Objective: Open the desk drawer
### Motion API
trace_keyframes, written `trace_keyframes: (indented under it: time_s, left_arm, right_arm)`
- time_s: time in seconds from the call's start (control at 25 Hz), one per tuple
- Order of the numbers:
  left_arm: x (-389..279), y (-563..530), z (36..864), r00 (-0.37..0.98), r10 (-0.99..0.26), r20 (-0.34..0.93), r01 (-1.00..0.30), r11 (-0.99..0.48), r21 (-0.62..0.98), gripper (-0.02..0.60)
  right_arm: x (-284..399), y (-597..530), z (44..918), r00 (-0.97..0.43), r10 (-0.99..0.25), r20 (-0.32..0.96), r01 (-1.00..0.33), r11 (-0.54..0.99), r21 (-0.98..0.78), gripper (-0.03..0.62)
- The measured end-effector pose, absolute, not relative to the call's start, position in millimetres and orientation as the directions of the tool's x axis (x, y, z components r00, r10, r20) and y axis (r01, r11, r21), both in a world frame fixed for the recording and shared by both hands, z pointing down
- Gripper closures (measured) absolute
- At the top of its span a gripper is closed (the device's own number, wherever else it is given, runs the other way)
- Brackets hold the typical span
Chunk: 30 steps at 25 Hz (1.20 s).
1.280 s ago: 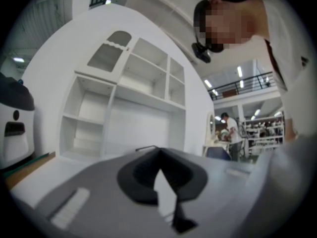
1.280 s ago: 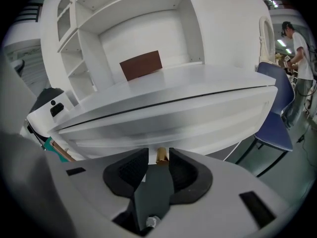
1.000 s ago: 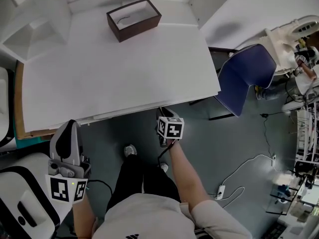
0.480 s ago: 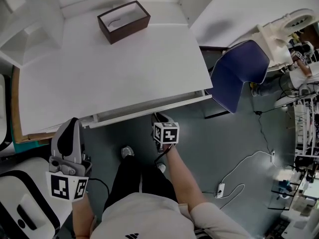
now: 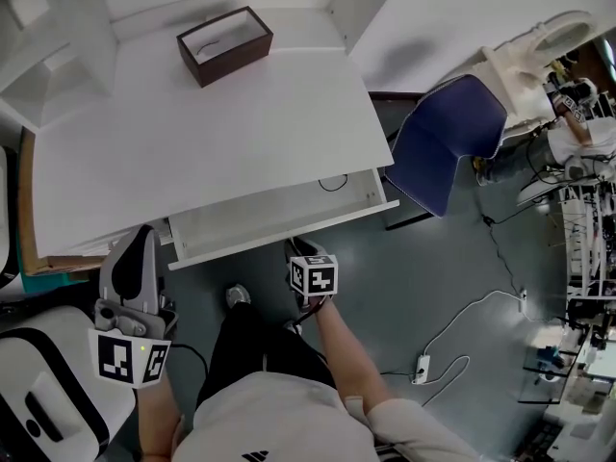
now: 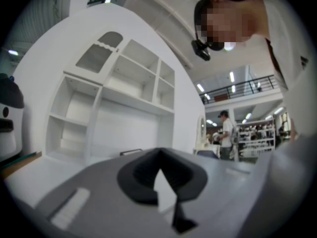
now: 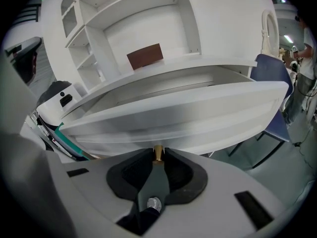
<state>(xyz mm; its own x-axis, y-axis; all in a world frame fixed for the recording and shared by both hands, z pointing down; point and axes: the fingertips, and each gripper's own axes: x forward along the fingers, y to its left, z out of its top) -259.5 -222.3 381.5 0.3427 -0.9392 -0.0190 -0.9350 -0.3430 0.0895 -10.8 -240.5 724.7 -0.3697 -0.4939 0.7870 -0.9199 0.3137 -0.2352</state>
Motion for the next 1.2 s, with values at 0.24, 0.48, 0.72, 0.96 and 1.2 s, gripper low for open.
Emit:
trace_keyframes:
  time_s: [0.24, 0.48, 0.72, 0.96, 1.2]
  left_arm:
    - [-244.7, -209.9, 378.8, 0.345, -0.938, -0.023, -0.935, -0.345, 0.084, 0.577]
    - [-230.3, -194.1, 375.6, 0.350, -0.936, -0.027, -0.933, -0.351, 0.082, 0.577]
    - [-223.0, -181.9, 371.2, 0.349, -0.937, -0.034, -0.933, -0.351, 0.079, 0.577]
    - [-219.0, -168.0, 367.1, 0.342, -0.939, -0.039, -0.936, -0.344, 0.074, 0.577]
    - [-214.9, -155.9, 362.8, 0.338, -0.940, -0.045, -0.938, -0.341, 0.064, 0.577]
  right_arm:
    - [-3.8, -217.9, 725.5, -0.386, -0.485, 0.784, -0.911, 0.332, -0.244, 0.522]
    - [2.8, -195.4, 727.1, -0.394, -0.476, 0.786, -0.907, 0.338, -0.250, 0.522]
    - [8.5, -179.2, 727.4, -0.396, -0.467, 0.791, -0.905, 0.344, -0.250, 0.522]
    - [14.3, -163.0, 726.9, -0.397, -0.464, 0.792, -0.904, 0.345, -0.251, 0.522]
    - [17.6, -151.2, 727.4, -0.400, -0.461, 0.792, -0.902, 0.353, -0.250, 0.522]
